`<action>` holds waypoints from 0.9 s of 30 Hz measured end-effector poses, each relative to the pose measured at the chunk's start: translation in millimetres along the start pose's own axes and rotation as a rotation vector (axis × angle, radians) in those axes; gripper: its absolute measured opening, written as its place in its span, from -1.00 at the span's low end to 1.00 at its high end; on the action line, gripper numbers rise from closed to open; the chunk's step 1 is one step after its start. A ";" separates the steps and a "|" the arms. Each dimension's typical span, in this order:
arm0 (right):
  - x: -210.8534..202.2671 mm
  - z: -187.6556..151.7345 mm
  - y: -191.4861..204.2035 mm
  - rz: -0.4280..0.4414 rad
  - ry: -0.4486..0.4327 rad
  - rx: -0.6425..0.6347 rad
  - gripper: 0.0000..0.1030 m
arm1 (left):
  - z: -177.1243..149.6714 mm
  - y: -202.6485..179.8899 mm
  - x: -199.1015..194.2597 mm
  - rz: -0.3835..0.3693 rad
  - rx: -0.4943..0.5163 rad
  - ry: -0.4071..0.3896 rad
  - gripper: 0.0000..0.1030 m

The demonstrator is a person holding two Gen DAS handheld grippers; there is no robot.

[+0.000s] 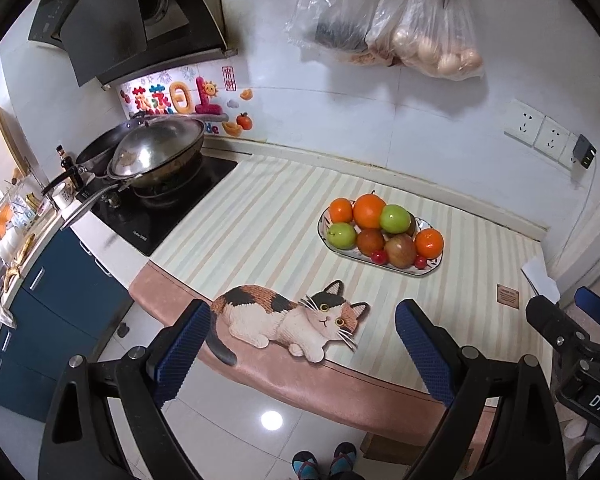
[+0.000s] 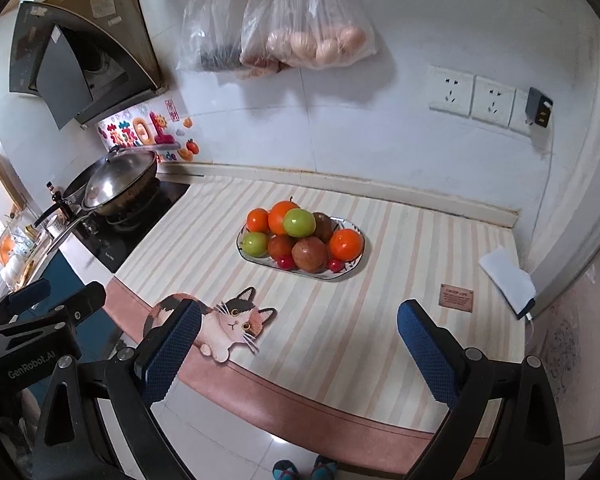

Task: Organize fruits

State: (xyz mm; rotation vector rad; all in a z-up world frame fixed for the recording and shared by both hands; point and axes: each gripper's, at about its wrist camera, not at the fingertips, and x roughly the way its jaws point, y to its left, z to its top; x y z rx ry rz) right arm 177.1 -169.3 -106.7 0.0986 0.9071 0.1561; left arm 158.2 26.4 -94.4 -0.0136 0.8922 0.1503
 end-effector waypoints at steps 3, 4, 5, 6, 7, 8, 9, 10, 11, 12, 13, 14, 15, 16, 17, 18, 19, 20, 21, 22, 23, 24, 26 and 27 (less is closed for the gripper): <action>9.2 1.6 -1.0 0.002 0.011 0.003 0.95 | 1.2 0.4 6.2 0.007 -0.001 0.007 0.83; 9.4 1.1 -1.1 -0.001 0.011 0.001 0.95 | 1.3 0.2 8.0 0.008 -0.003 0.010 0.83; 10.5 1.7 -1.2 -0.003 0.011 -0.002 0.95 | 2.2 0.6 9.4 0.008 -0.003 0.012 0.83; 12.1 2.3 -1.2 -0.004 0.012 -0.004 0.95 | 2.5 0.4 10.4 0.006 -0.004 0.014 0.83; 13.8 2.9 -1.2 -0.005 0.014 -0.006 0.95 | 2.5 0.3 10.9 0.005 -0.005 0.013 0.83; 13.6 3.3 -1.6 -0.005 0.015 -0.008 0.95 | 3.5 -0.7 11.1 0.006 -0.005 0.012 0.83; 14.4 3.7 -1.8 -0.006 0.014 -0.009 0.95 | 3.4 -0.5 11.2 0.005 -0.003 0.012 0.83; 14.3 3.7 -1.7 -0.007 0.014 -0.010 0.95 | 3.6 -0.9 11.7 0.001 -0.001 0.012 0.83; 15.8 4.2 -1.7 -0.008 0.015 -0.011 0.95 | 4.1 -0.8 12.5 -0.003 0.000 0.013 0.86; 16.0 4.9 -1.4 -0.008 0.015 -0.012 0.95 | 4.3 -1.1 12.7 -0.007 0.001 0.011 0.92; 16.9 5.3 -1.3 -0.007 0.016 -0.013 0.95 | 4.5 -1.2 12.5 -0.011 0.001 0.007 0.92; 15.4 4.9 -1.1 -0.007 0.014 -0.011 0.95 | 5.4 -1.8 12.3 -0.013 0.004 0.005 0.93; 16.5 5.3 -1.2 -0.008 0.015 -0.014 0.95 | 6.2 -2.5 12.3 -0.013 0.007 0.002 0.93; 17.1 5.7 -1.3 -0.006 0.015 -0.015 0.95 | 6.5 -2.8 12.1 -0.012 0.008 0.000 0.93; 16.6 5.5 -0.9 -0.005 0.013 -0.013 0.95 | 7.0 -3.2 12.0 -0.014 0.009 -0.003 0.93; 17.2 5.9 -0.8 -0.006 0.010 -0.016 0.95 | 7.4 -3.2 12.2 -0.015 0.010 -0.005 0.93; 17.2 6.2 -0.7 -0.007 0.008 -0.019 0.95 | 7.7 -3.3 12.2 -0.014 0.010 -0.006 0.94; 17.2 6.3 -0.9 -0.005 0.007 -0.020 0.95 | 7.8 -3.5 12.1 -0.014 0.010 -0.008 0.94; 17.9 6.5 -1.0 -0.003 0.006 -0.018 0.95 | 8.0 -3.5 12.1 -0.015 0.011 -0.009 0.94; 17.5 6.5 -1.3 -0.003 0.005 -0.021 0.95 | 7.9 -3.7 12.1 -0.014 0.011 -0.008 0.94; 17.8 6.5 -1.3 -0.003 0.002 -0.021 0.95 | 7.9 -3.7 12.0 -0.016 0.010 -0.009 0.94; 18.0 6.6 -1.7 -0.003 0.002 -0.020 0.95 | 8.1 -3.6 12.2 -0.018 0.010 -0.009 0.94; 17.4 6.6 -2.5 -0.002 0.000 -0.021 0.95 | 7.8 -3.4 12.2 -0.014 0.011 -0.011 0.94; 17.1 6.5 -2.7 -0.002 -0.001 -0.022 0.95 | 7.7 -3.4 12.0 -0.013 0.011 -0.012 0.94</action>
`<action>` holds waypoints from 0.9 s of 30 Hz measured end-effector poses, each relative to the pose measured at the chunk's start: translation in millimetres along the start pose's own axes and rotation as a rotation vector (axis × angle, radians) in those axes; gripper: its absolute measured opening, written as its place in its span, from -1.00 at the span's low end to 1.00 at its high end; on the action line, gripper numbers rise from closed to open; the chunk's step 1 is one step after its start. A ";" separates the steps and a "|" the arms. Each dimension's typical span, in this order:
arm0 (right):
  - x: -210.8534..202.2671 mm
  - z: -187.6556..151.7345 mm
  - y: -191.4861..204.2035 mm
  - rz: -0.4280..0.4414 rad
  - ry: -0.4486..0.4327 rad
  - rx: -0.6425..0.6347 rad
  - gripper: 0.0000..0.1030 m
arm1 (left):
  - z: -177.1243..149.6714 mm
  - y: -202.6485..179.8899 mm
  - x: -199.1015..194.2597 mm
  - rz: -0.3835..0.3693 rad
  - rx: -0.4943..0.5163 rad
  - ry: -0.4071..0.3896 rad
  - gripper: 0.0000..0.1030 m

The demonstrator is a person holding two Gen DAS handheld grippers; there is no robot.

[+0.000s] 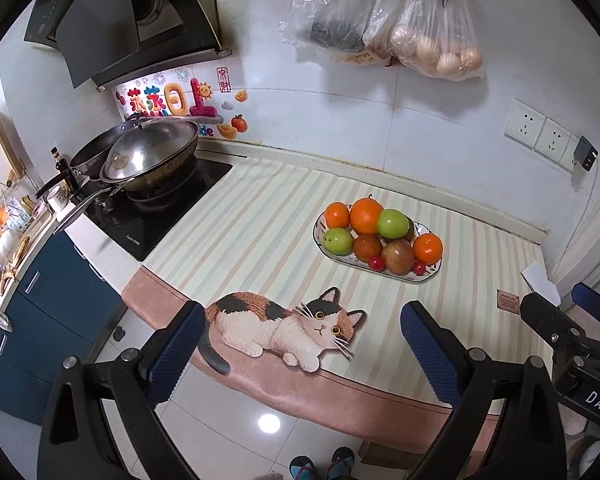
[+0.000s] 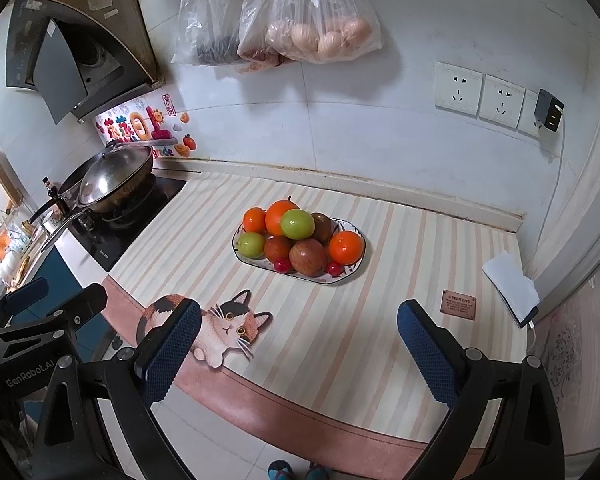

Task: Organize fruits

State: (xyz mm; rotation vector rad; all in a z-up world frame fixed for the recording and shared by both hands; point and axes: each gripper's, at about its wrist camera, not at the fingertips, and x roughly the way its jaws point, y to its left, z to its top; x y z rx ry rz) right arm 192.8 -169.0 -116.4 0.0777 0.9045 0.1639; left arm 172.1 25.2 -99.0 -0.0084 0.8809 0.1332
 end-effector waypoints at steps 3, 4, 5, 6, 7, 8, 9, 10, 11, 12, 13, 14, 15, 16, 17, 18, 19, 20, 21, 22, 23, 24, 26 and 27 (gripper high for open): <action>0.0 0.1 -0.7 0.001 -0.001 -0.001 0.95 | 0.0 0.3 -0.9 0.003 -0.004 -0.002 0.94; 0.0 0.6 -0.3 0.000 0.000 -0.002 0.95 | 0.1 0.3 -1.2 0.004 -0.004 -0.003 0.94; 0.1 0.9 -0.3 -0.001 0.000 -0.002 0.95 | 0.0 0.4 -1.5 0.006 -0.005 -0.003 0.94; 0.4 0.9 -0.7 0.001 0.000 -0.001 0.95 | 0.1 0.6 -2.1 0.006 -0.006 -0.005 0.94; 0.2 0.9 -0.7 0.002 -0.001 0.000 0.95 | 0.3 0.6 -1.8 0.004 -0.005 -0.003 0.94; 0.2 1.1 -0.4 0.000 -0.001 -0.003 0.95 | 0.5 0.7 -1.8 0.006 -0.005 -0.003 0.94; 0.4 1.1 -0.7 0.001 0.000 -0.002 0.95 | 0.2 0.7 -2.1 0.006 -0.004 -0.004 0.94; 0.2 1.1 -0.5 0.001 0.000 -0.003 0.95 | 0.3 0.7 -1.9 0.005 -0.003 -0.004 0.94; 0.1 1.1 -0.5 0.000 0.000 -0.003 0.95 | 0.2 0.7 -2.1 0.006 -0.004 -0.004 0.94; 0.3 1.6 -1.0 -0.001 -0.001 -0.003 0.95 | 0.3 0.5 -2.2 0.007 -0.005 -0.005 0.94; 0.1 2.1 -1.0 0.001 0.000 -0.003 0.95 | 0.3 0.5 -2.0 0.006 -0.003 -0.004 0.94; -0.1 2.0 -1.1 0.000 -0.001 -0.002 0.95 | 0.0 0.5 -2.4 0.007 -0.004 -0.004 0.94; 0.1 2.2 -1.2 0.000 -0.002 -0.003 0.95 | -0.2 0.2 -2.6 0.008 -0.006 -0.004 0.94; 0.2 2.2 -1.3 0.001 -0.001 -0.004 0.95 | -0.2 0.2 -2.5 0.006 -0.005 -0.005 0.94; 0.7 2.4 -1.5 0.002 -0.001 -0.004 0.95 | -0.3 0.1 -2.5 0.007 -0.006 -0.004 0.95; 0.3 2.4 -1.5 0.002 -0.002 -0.004 0.95 | -0.5 0.1 -2.8 0.008 -0.008 -0.004 0.94; -0.1 2.1 -1.3 0.000 -0.003 -0.004 0.95 | -0.4 0.1 -2.7 0.006 -0.006 -0.005 0.94; -0.3 2.6 -1.2 0.000 -0.004 -0.005 0.95 | 0.2 0.3 -3.0 0.006 -0.006 -0.006 0.94; 0.0 3.1 -1.3 0.000 -0.004 -0.005 0.95 | 0.2 0.4 -3.1 0.005 -0.006 -0.006 0.94; -0.6 3.1 -1.1 0.000 -0.004 -0.003 0.95 | 0.3 0.5 -3.0 0.004 -0.006 -0.006 0.94; -0.7 3.2 -1.0 0.000 -0.006 -0.004 0.95 | 0.4 0.5 -2.8 0.003 -0.005 -0.007 0.94; -0.5 3.7 -1.1 0.000 -0.007 -0.004 0.95 | 1.3 0.4 -3.0 0.004 -0.003 -0.007 0.94; -1.1 3.5 -1.0 0.002 -0.007 -0.002 0.95 | 0.7 0.1 -3.4 0.003 -0.006 -0.005 0.95; -0.8 3.8 -1.2 0.001 -0.007 -0.002 0.95 | 1.8 0.4 -4.2 0.002 -0.006 -0.006 0.95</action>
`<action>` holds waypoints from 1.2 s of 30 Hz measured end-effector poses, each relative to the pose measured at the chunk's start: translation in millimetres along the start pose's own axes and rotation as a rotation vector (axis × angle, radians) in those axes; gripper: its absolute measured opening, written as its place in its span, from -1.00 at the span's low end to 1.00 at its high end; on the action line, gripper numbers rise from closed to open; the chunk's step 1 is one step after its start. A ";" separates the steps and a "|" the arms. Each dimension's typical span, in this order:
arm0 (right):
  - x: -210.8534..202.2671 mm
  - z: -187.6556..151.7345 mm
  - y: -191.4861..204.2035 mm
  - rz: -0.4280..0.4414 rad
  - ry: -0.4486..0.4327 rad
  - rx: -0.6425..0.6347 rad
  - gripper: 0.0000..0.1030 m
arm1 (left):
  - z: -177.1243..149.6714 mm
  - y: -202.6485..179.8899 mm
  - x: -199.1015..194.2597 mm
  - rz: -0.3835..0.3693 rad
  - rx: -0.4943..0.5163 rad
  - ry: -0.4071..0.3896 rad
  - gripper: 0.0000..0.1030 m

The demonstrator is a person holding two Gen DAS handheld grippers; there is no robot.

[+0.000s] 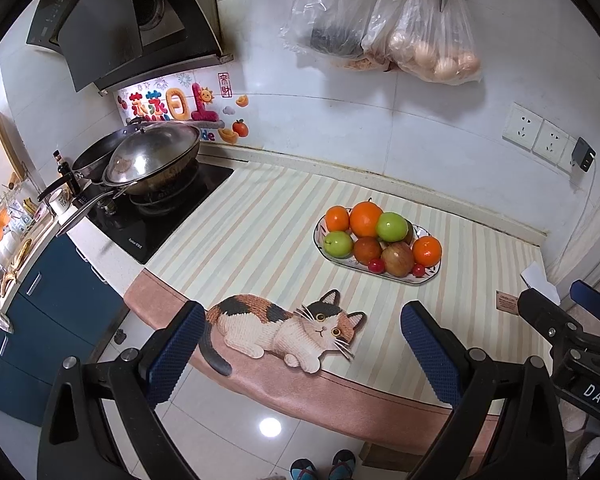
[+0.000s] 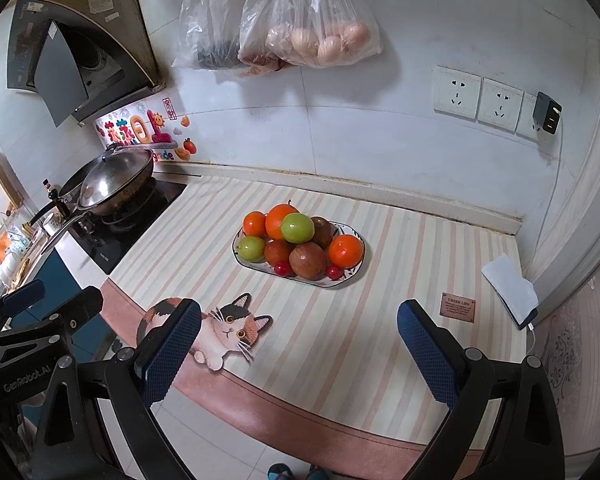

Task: Organize fruits

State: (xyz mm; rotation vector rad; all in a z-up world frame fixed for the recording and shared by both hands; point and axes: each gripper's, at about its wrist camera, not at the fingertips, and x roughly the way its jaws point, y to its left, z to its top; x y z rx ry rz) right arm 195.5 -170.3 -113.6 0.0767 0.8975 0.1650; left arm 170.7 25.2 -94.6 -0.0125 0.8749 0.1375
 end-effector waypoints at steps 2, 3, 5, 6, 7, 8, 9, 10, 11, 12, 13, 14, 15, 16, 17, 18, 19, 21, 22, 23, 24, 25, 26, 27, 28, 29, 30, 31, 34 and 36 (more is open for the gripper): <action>0.5 0.4 -0.4 0.001 0.001 0.000 0.95 | 0.6 0.0 -0.8 0.002 0.001 -0.001 0.95; -0.7 0.7 -0.5 0.002 0.001 0.003 0.95 | 0.3 -0.2 -0.9 0.000 -0.001 0.000 0.95; -1.6 0.5 0.0 0.000 0.000 0.001 0.95 | 1.1 -0.3 -1.6 -0.002 -0.002 0.000 0.95; -1.5 0.8 -0.2 0.002 0.000 0.003 0.95 | 1.9 -0.1 -2.8 -0.003 0.000 -0.002 0.95; -1.5 0.5 -0.3 0.002 0.000 0.001 0.95 | 1.7 0.0 -2.7 -0.004 0.000 -0.001 0.95; -1.4 0.5 -0.4 0.001 0.000 0.000 0.95 | 2.6 0.2 -3.9 -0.005 0.000 -0.003 0.95; -1.2 0.7 -0.4 0.001 0.000 0.000 0.95 | 2.4 0.1 -3.7 -0.005 0.000 -0.003 0.95; -1.4 0.3 -0.4 0.002 0.000 0.001 0.95 | 2.4 0.3 -3.6 -0.005 0.001 -0.003 0.95; -1.1 1.0 -0.4 0.002 0.001 0.001 0.95 | 2.5 0.5 -3.6 -0.006 0.001 -0.004 0.95; -1.3 1.0 -0.3 0.001 0.000 0.000 0.95 | 2.9 0.5 -4.5 -0.007 0.001 -0.007 0.95; -1.8 0.7 -0.4 0.002 -0.001 0.001 0.95 | 3.4 0.4 -5.5 -0.007 0.001 -0.010 0.95; -1.7 -0.1 -0.2 0.001 -0.001 0.001 0.95 | 3.8 0.1 -6.6 -0.006 0.002 -0.012 0.95; -1.6 0.5 -0.1 0.001 -0.002 -0.001 0.95 | 3.6 -0.2 -7.8 -0.005 0.002 -0.014 0.95; -1.8 -0.4 -0.1 0.000 -0.002 0.002 0.95 | 3.2 -0.6 -8.5 -0.006 0.002 -0.015 0.95; -1.8 -0.4 0.0 0.001 -0.001 0.002 0.95 | 3.4 -0.5 -8.5 -0.005 0.003 -0.016 0.95; -1.3 0.3 -0.2 0.001 -0.002 0.002 0.95 | 3.3 -0.4 -8.6 -0.004 0.003 -0.016 0.95; -1.8 -0.5 0.0 0.000 -0.001 0.003 0.95 | 4.5 -0.1 -8.9 -0.004 0.002 -0.016 0.95; -1.5 0.1 -0.3 0.001 0.000 0.004 0.95 | 3.0 -0.4 -8.4 -0.005 0.004 -0.017 0.95; -1.8 -0.6 -0.2 0.001 0.000 0.003 0.95 | 2.8 -0.4 -8.5 -0.006 0.003 -0.016 0.95; -1.7 0.2 -0.2 0.001 0.001 0.004 0.95 | 2.8 -0.3 -9.6 -0.007 0.004 -0.016 0.95; -2.0 0.1 -0.2 0.001 0.000 0.002 0.95 | 3.4 -0.2 -9.8 -0.007 0.004 -0.018 0.95; -3.1 0.7 0.2 0.000 -0.001 0.003 0.95 | 2.4 -0.4 -9.4 -0.006 0.005 -0.018 0.95; -2.9 -0.3 -0.1 0.001 -0.001 0.003 0.95 | 2.8 -0.2 -10.3 -0.005 0.004 -0.019 0.95; -2.9 0.1 0.0 0.001 -0.002 0.003 0.95 | 2.7 -0.2 -10.3 -0.007 0.004 -0.019 0.95; -3.0 -0.4 -0.2 0.001 -0.002 0.004 0.95 | 2.6 -0.2 -10.3 -0.006 0.005 -0.020 0.95; -3.0 -0.4 -0.3 0.002 -0.002 0.004 0.95 | 2.7 -0.1 -10.3 -0.005 0.006 -0.022 0.95; -3.1 0.7 -0.1 0.002 -0.004 0.005 0.95 | 3.5 -0.4 -11.1 -0.003 0.006 -0.023 0.95; -3.0 0.6 -0.2 0.001 -0.005 0.004 0.95 | 5.1 -0.5 -10.7 -0.004 0.008 -0.024 0.95; -5.8 2.4 1.5 0.001 -0.009 0.006 0.95 | 3.4 -0.8 -12.2 -0.002 0.005 -0.024 0.95; -6.4 2.7 1.8 0.002 -0.011 0.009 0.95 | 4.0 -1.0 -12.3 -0.002 0.003 -0.024 0.95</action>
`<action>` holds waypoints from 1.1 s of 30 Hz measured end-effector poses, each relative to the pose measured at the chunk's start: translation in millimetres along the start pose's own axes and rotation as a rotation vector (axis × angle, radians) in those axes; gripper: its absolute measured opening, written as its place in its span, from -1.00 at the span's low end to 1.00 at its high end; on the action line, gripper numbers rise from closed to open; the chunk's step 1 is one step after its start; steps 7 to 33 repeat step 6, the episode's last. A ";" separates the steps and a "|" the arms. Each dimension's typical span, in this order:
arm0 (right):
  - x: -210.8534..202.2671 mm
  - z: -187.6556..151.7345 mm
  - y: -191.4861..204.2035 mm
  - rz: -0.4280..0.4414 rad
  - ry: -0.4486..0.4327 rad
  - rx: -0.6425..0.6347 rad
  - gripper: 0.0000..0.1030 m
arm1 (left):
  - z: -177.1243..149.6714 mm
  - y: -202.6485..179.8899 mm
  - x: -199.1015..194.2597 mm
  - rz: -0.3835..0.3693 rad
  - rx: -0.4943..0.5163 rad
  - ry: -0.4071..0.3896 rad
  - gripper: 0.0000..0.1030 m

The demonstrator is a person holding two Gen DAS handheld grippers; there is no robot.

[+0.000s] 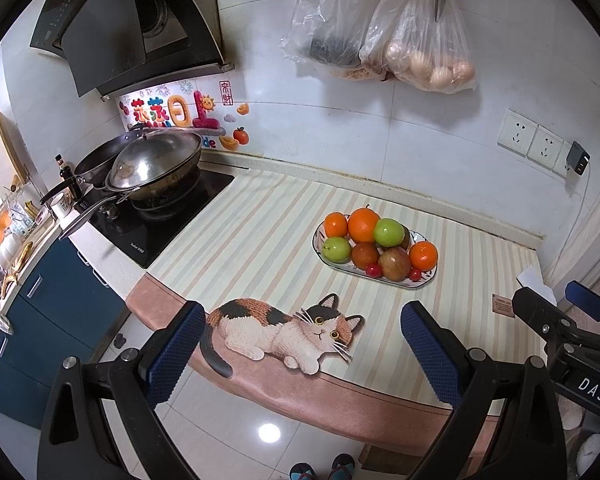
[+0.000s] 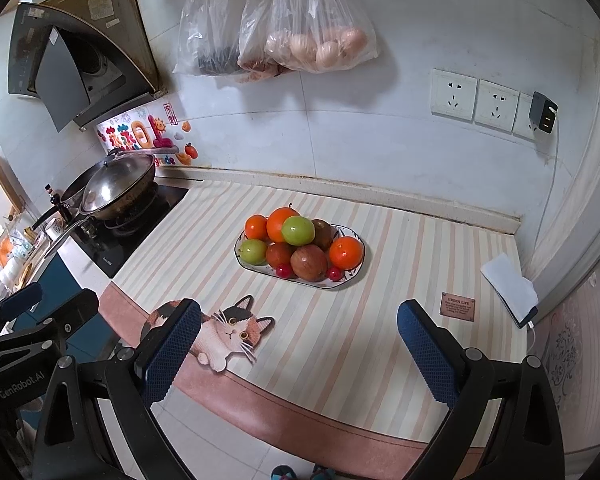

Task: Organize fruits

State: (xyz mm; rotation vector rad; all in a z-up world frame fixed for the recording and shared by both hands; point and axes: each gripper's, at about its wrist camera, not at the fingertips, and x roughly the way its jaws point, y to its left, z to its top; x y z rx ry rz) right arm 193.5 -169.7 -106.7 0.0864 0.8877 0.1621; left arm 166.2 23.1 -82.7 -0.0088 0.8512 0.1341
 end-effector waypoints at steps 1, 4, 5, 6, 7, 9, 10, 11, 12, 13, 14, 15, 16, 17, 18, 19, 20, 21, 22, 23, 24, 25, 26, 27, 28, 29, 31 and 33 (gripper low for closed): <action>-0.1 -1.1 -0.5 0.000 0.001 -0.001 0.95 | -1.1 -0.3 -0.1 0.001 0.000 -0.001 0.95; -1.9 -1.2 0.4 0.000 -0.001 0.000 0.95 | 0.0 -0.5 -0.6 0.003 0.000 -0.007 0.95; -3.1 -0.5 1.6 0.000 -0.002 -0.001 0.95 | -0.6 -0.1 -1.4 0.006 -0.001 -0.010 0.95; -3.3 0.8 2.4 0.000 -0.004 -0.001 0.95 | 0.5 0.1 -2.0 0.007 -0.002 -0.012 0.95; -3.3 0.8 2.4 0.000 -0.004 -0.001 0.95 | 0.5 0.1 -2.0 0.007 -0.002 -0.012 0.95; -3.3 0.8 2.4 0.000 -0.004 -0.001 0.95 | 0.5 0.1 -2.0 0.007 -0.002 -0.012 0.95; -3.3 0.8 2.4 0.000 -0.004 -0.001 0.95 | 0.5 0.1 -2.0 0.007 -0.002 -0.012 0.95; -3.3 0.8 2.4 0.000 -0.004 -0.001 0.95 | 0.5 0.1 -2.0 0.007 -0.002 -0.012 0.95; -3.3 0.8 2.4 0.000 -0.004 -0.001 0.95 | 0.5 0.1 -2.0 0.007 -0.002 -0.012 0.95; -3.3 0.8 2.4 0.000 -0.004 -0.001 0.95 | 0.5 0.1 -2.0 0.007 -0.002 -0.012 0.95; -3.3 0.8 2.4 0.000 -0.004 -0.001 0.95 | 0.5 0.1 -2.0 0.007 -0.002 -0.012 0.95; -3.3 0.8 2.4 0.000 -0.004 -0.001 0.95 | 0.5 0.1 -2.0 0.007 -0.002 -0.012 0.95; -3.3 0.8 2.4 0.000 -0.004 -0.001 0.95 | 0.5 0.1 -2.0 0.007 -0.002 -0.012 0.95; -3.3 0.8 2.4 0.000 -0.004 -0.001 0.95 | 0.5 0.1 -2.0 0.007 -0.002 -0.012 0.95; -3.3 0.8 2.4 0.000 -0.004 -0.001 0.95 | 0.5 0.1 -2.0 0.007 -0.002 -0.012 0.95; -3.3 0.8 2.4 0.000 -0.004 -0.001 0.95 | 0.5 0.1 -2.0 0.007 -0.002 -0.012 0.95; -3.3 0.8 2.4 0.000 -0.004 -0.001 0.95 | 0.5 0.1 -2.0 0.007 -0.002 -0.012 0.95; -3.3 0.8 2.4 0.000 -0.004 -0.001 0.95 | 0.5 0.1 -2.0 0.007 -0.002 -0.012 0.95; -3.3 0.8 2.4 0.000 -0.004 -0.001 0.95 | 0.5 0.1 -2.0 0.007 -0.002 -0.012 0.95; -3.3 0.8 2.4 0.000 -0.004 -0.001 0.95 | 0.5 0.1 -2.0 0.007 -0.002 -0.012 0.95; -3.3 0.8 2.4 0.000 -0.004 -0.001 0.95 | 0.5 0.1 -2.0 0.007 -0.002 -0.012 0.95; -3.3 0.8 2.4 0.000 -0.004 -0.001 0.95 | 0.5 0.1 -2.0 0.007 -0.002 -0.012 0.95; -3.3 0.8 2.4 0.000 -0.004 -0.001 0.95 | 0.5 0.1 -2.0 0.007 -0.002 -0.012 0.95; -3.3 0.8 2.4 0.000 -0.004 -0.001 0.95 | 0.5 0.1 -2.0 0.007 -0.002 -0.012 0.95; -3.3 0.8 2.4 0.000 -0.004 -0.001 0.95 | 0.5 0.1 -2.0 0.007 -0.002 -0.012 0.95; -3.3 0.8 2.4 0.000 -0.004 -0.001 0.95 | 0.5 0.1 -2.0 0.007 -0.002 -0.012 0.95; -3.3 0.8 2.4 0.000 -0.004 -0.001 0.95 | 0.5 0.1 -2.0 0.007 -0.002 -0.012 0.95; -3.3 0.8 2.4 0.000 -0.004 -0.001 0.95 | 0.5 0.1 -2.0 0.007 -0.002 -0.012 0.95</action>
